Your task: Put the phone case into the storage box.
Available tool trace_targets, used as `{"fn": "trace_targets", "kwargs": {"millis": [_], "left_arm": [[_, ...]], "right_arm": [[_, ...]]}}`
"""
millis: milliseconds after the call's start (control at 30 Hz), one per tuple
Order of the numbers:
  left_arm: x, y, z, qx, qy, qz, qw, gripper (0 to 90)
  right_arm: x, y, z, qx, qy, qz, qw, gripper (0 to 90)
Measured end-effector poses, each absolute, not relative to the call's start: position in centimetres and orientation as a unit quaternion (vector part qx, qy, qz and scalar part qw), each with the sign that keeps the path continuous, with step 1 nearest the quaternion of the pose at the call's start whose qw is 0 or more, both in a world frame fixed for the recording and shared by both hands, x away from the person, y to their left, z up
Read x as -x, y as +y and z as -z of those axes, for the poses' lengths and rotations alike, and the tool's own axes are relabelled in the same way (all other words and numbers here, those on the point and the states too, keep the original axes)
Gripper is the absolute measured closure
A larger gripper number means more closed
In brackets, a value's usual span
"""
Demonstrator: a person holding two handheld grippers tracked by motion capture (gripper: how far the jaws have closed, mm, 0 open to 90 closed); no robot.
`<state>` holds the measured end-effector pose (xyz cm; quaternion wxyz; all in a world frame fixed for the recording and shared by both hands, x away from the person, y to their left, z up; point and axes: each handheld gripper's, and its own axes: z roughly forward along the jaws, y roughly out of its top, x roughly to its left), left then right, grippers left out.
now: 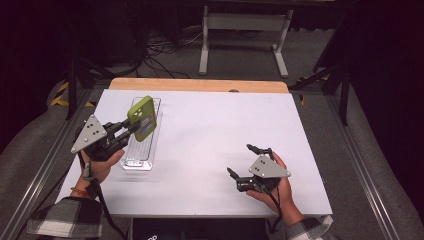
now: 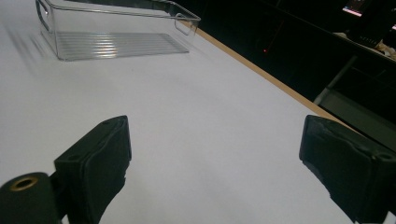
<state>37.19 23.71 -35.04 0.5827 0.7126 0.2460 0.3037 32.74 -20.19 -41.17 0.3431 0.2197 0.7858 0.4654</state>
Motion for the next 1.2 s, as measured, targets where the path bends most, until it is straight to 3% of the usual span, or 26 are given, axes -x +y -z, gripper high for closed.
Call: {"fn": "trace_targets", "kwargs": {"millis": [667, 1200], "left_arm": [[-40.7, 25.7, 35.9, -0.728, 0.233, -0.268, 0.586, 77.6], [-45.7, 25.3, 36.2, -0.763, 0.247, -0.263, 0.536, 77.7]], "right_arm": [[-33.0, -19.6, 41.7, -0.223, 0.794, -0.456, 0.333, 10.1], [-33.1, -19.5, 41.7, -0.225, 0.791, -0.461, 0.332, 11.1]]}}
